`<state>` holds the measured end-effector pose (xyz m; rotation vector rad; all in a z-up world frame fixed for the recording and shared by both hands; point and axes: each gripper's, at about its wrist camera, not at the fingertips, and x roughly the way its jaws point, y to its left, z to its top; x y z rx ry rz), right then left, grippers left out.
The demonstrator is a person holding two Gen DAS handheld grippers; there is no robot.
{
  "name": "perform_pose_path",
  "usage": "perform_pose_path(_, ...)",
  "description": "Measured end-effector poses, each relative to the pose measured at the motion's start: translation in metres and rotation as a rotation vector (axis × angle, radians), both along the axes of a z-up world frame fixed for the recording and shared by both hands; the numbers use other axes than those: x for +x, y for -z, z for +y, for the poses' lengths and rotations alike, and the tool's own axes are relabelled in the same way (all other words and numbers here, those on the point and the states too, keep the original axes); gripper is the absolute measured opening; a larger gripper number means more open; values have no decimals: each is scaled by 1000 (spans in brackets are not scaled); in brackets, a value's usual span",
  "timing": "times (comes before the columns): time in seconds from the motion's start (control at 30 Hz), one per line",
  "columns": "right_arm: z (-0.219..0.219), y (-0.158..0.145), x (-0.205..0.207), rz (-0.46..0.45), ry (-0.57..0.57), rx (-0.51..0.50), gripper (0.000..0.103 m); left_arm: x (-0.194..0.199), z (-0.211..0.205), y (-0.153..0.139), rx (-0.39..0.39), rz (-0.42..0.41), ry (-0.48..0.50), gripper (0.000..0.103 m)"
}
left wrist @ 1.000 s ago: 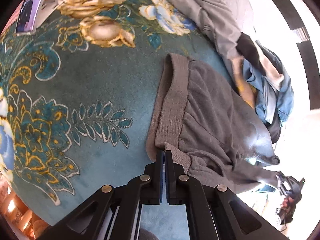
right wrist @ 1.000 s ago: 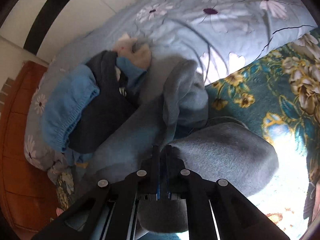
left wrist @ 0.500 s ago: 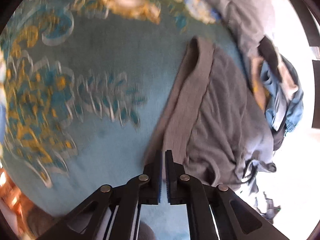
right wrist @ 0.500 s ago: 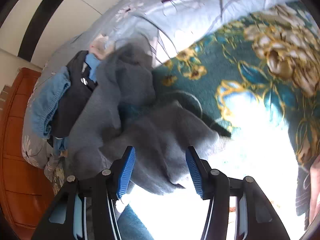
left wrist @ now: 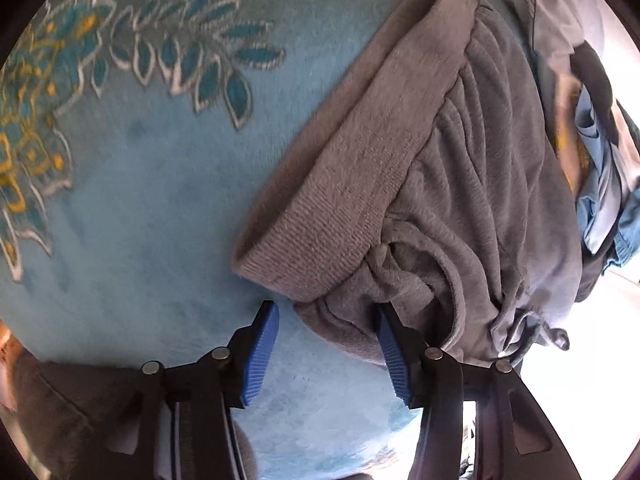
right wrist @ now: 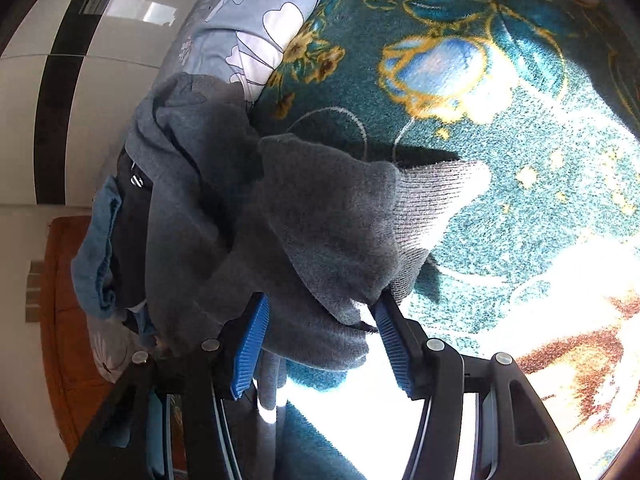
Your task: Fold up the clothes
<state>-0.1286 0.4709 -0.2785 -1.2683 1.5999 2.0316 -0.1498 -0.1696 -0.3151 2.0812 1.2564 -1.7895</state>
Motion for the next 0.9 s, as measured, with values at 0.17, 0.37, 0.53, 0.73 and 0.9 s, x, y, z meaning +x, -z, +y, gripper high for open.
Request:
perform_pose_path(0.17, 0, 0, 9, 12, 97, -39, 32, 3, -4, -13, -7, 83, -39, 44)
perform_pose_path(0.37, 5, -40, 14, 80, 135, 42, 2, 6, -16, -40, -8, 189, -61, 10)
perform_pose_path(0.53, 21, -128, 29, 235, 161, 217, 2, 9, -29, -68, -19, 284, -73, 9)
perform_pose_path(0.73, 21, -213, 13, 332, 49, 396, 2, 19, -115, -102, -100, 364, -85, 9)
perform_pose_path(0.9, 11, -147, -66, 101, -111, 407, 2, 9, -103, -76, -135, 293, -75, 9)
